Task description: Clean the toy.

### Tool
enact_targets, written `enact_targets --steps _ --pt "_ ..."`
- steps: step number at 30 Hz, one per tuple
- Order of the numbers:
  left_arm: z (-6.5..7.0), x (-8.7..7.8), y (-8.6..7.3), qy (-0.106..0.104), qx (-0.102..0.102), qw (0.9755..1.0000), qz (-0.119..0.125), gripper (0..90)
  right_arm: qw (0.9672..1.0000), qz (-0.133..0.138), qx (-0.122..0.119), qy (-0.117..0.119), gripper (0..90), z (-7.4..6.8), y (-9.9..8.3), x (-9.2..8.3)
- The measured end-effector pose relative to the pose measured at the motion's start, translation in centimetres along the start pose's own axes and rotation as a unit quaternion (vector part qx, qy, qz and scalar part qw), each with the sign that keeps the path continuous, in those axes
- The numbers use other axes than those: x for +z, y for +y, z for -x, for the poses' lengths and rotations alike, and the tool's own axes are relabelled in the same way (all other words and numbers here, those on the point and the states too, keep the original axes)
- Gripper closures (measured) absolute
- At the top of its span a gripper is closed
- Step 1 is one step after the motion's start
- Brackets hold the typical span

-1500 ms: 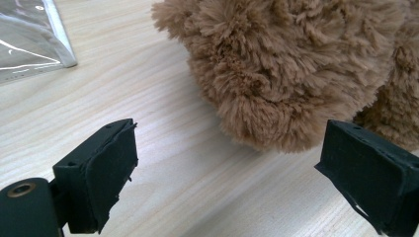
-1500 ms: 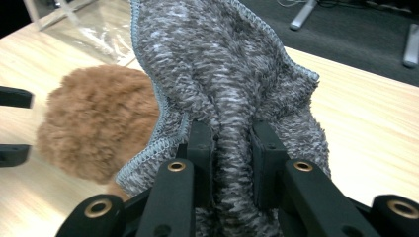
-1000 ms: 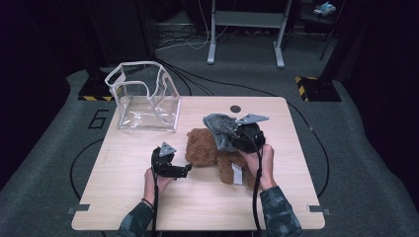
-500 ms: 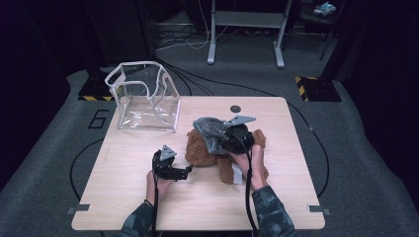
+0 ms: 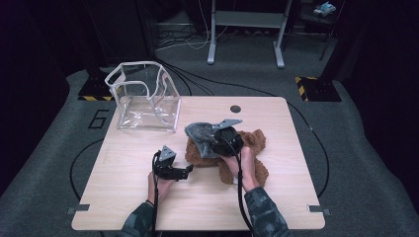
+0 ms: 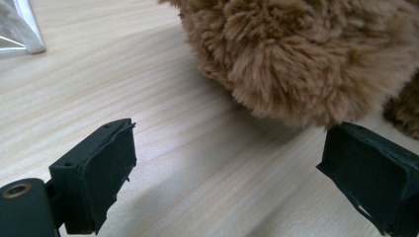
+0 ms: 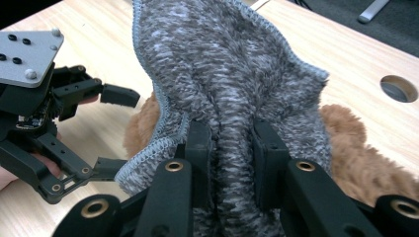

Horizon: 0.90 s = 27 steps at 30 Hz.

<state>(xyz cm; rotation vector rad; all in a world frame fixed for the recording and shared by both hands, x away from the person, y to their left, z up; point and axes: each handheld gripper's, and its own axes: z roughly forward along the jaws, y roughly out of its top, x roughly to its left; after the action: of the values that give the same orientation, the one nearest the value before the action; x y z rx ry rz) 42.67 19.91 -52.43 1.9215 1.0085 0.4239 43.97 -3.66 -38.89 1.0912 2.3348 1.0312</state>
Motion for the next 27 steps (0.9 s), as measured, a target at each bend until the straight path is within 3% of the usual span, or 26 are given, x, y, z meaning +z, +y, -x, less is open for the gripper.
enact_targets --steps 9,16,22,27 --pt "-0.1 -0.1 -0.1 0.007 -0.001 1.0000 0.003 5.8 0.9997 -0.018 -0.009 0.013 73.3 -1.3 -0.9 0.8" --pt "-0.9 -0.7 -0.4 0.010 -0.004 0.9999 -0.001 5.9 0.9988 -0.027 -0.027 0.031 73.3 -2.6 -1.9 1.3" --pt "-1.6 -1.2 -0.7 0.015 -0.019 0.9997 0.006 5.9 0.9977 -0.042 -0.022 0.049 73.3 -3.4 -3.3 2.0" --pt "-1.7 -1.3 -0.7 0.013 -0.015 0.9998 0.002 5.8 0.9961 -0.058 -0.015 0.064 73.4 -3.8 -4.6 3.0"
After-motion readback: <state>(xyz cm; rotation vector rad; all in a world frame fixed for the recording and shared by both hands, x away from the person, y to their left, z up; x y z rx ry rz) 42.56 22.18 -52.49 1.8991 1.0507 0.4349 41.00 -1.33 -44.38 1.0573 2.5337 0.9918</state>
